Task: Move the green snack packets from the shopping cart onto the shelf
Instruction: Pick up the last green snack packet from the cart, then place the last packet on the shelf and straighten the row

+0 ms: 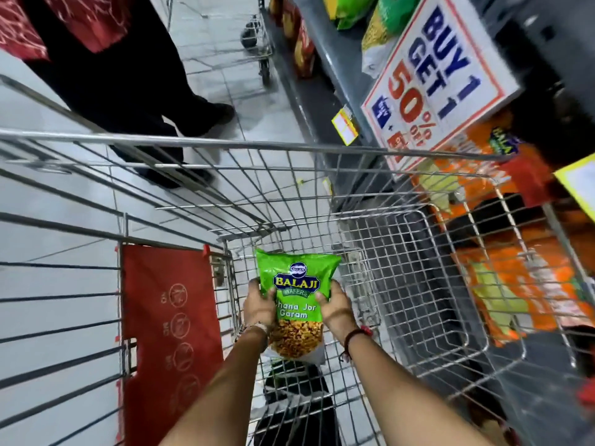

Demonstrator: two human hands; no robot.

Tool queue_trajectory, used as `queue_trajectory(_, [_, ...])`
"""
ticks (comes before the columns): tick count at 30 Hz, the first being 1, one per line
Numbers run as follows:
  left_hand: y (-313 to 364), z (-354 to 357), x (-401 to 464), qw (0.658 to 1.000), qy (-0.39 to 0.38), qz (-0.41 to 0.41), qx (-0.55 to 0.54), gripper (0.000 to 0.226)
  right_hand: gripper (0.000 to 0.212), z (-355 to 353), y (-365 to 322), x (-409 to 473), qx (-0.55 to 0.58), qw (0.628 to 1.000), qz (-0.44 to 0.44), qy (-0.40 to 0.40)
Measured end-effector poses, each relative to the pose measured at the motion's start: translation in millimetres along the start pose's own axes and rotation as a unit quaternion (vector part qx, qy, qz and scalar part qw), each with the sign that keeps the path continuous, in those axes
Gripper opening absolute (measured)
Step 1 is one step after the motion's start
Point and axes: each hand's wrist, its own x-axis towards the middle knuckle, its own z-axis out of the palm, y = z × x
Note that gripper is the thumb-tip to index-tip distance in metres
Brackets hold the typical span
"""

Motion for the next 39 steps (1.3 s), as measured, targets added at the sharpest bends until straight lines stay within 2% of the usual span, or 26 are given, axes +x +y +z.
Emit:
queue_trajectory(3, [27, -3, -35, 0.996, 0.006, 0.08, -0.043, 0.046, 0.025, -34, -9, -29, 0.014, 0.997, -0.051, 0.052])
queue_trajectory(7, [69, -5, -92, 0.976, 0.016, 0.207, -0.067, 0.035, 0.029, -98, -25, -78, 0.036, 0.984, -0.131, 0.116])
queue_trajectory(12, [124, 8, -202, 0.927, -0.005, 0.37, -0.065, 0.037, 0.038, -184, -19, -171, 0.095, 0.949, -0.194, 0.231])
queue_trajectory(16, [150, 38, -293, 0.877, -0.05, 0.473, -0.062, 0.053, 0.033, -252, 16, -261, 0.124, 0.9, -0.232, 0.347])
queue_trajectory(20, [157, 83, -386, 0.826, -0.112, 0.551, -0.037, 0.051, 0.036, -310, 77, -349, 0.116, 0.87, -0.197, 0.437])
queue_trajectory(23, [149, 125, -462, 0.774, -0.171, 0.61, -0.012, 0.053, 0.043, -347, 136, -411, 0.115, 0.844, -0.165, 0.498])
queue_trajectory(26, [136, 160, -537, 0.712, -0.217, 0.667, 0.015, 0.037, 0.051, -373, 191, -468, 0.142, 0.813, -0.119, 0.553])
queue_trajectory(29, [116, 200, -598, 0.663, -0.269, 0.698, 0.028, 0.028, 0.05, -391, 246, -519, 0.173, 0.779, -0.085, 0.597])
queue_trajectory(33, [85, 260, -652, 0.631, -0.326, 0.701, 0.069, 0.05, 0.058, -405, 316, -563, 0.222, 0.732, -0.044, 0.643])
queue_trajectory(39, [64, 330, -698, 0.624, -0.349, 0.688, 0.128, 0.061, 0.048, -438, 383, -578, 0.24, 0.689, -0.008, 0.684])
